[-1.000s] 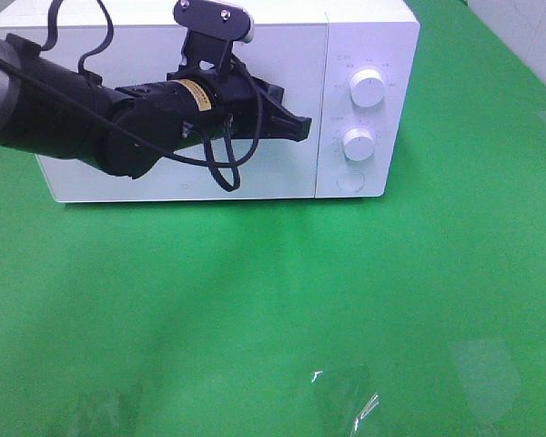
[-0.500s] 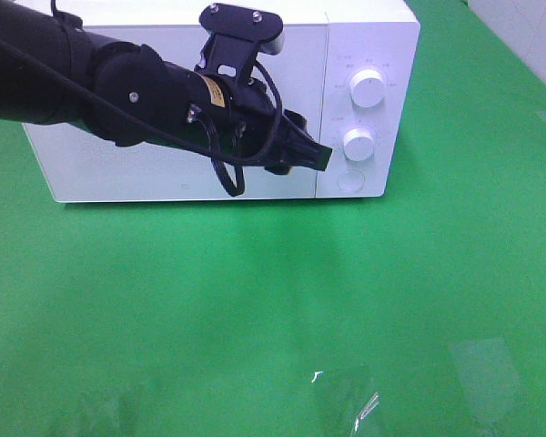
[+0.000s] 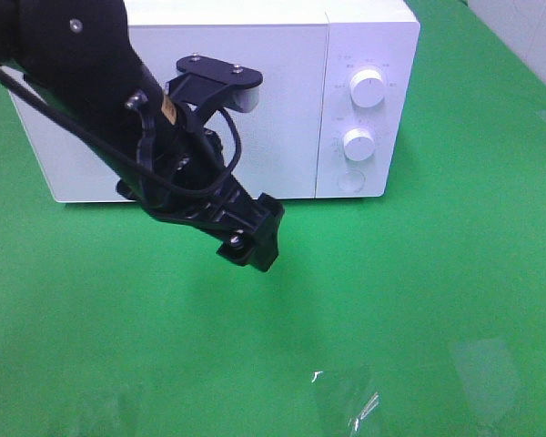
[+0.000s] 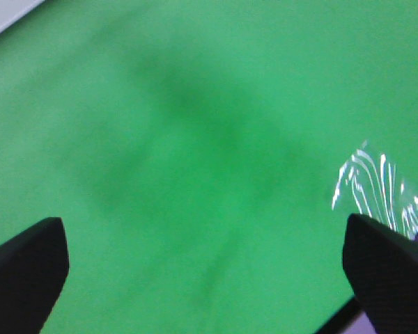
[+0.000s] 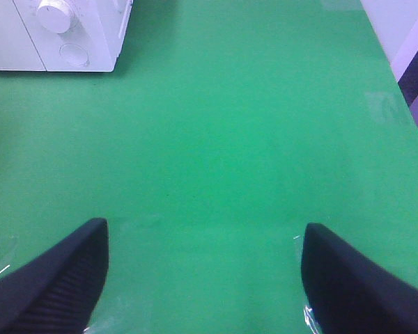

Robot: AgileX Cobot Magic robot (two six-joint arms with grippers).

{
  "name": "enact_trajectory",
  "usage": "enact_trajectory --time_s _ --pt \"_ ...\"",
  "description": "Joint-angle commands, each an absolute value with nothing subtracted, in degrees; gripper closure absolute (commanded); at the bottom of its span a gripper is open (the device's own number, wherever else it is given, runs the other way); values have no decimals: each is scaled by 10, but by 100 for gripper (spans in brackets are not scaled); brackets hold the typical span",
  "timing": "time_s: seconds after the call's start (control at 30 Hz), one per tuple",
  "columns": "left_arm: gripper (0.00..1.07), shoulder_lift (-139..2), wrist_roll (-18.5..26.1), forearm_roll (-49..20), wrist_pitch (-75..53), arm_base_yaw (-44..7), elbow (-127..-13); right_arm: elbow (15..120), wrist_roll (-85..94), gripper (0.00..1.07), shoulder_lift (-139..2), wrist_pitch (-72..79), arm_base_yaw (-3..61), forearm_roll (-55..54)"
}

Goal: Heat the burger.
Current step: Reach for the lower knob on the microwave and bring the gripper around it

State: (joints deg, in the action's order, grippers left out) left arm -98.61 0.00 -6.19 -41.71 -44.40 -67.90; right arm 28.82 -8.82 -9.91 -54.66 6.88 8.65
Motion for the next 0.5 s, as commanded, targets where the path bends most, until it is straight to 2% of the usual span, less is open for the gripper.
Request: enact_trajectory --time_s 0.03,0.13,0.17,0.2,0.27,0.37,0.43,0.5 --pt "6 -952 -7 -61 -501 -428 -683 287 -88 35 -94 -548 68 85" --pt "6 -946 -14 -61 -517 -417 -683 287 -88 35 -94 -548 68 85" --pt "6 -932 -18 -61 -546 -388 -683 287 -88 35 -94 -548 68 85" --pt "6 -932 -18 -61 -546 -388 -683 287 -88 35 -94 -548 68 85" --pt "6 -898 -17 -63 -599 -323 -683 287 -88 35 -94 -548 68 85" --pt "6 -888 -15 -63 -611 -303 -683 287 -88 35 -94 -548 68 85" --pt "6 -845 -3 -63 -647 -227 -683 287 -88 35 -94 -548 68 85" --pt "6 -834 0 -63 -654 -207 -683 287 -88 35 -94 -548 68 85"
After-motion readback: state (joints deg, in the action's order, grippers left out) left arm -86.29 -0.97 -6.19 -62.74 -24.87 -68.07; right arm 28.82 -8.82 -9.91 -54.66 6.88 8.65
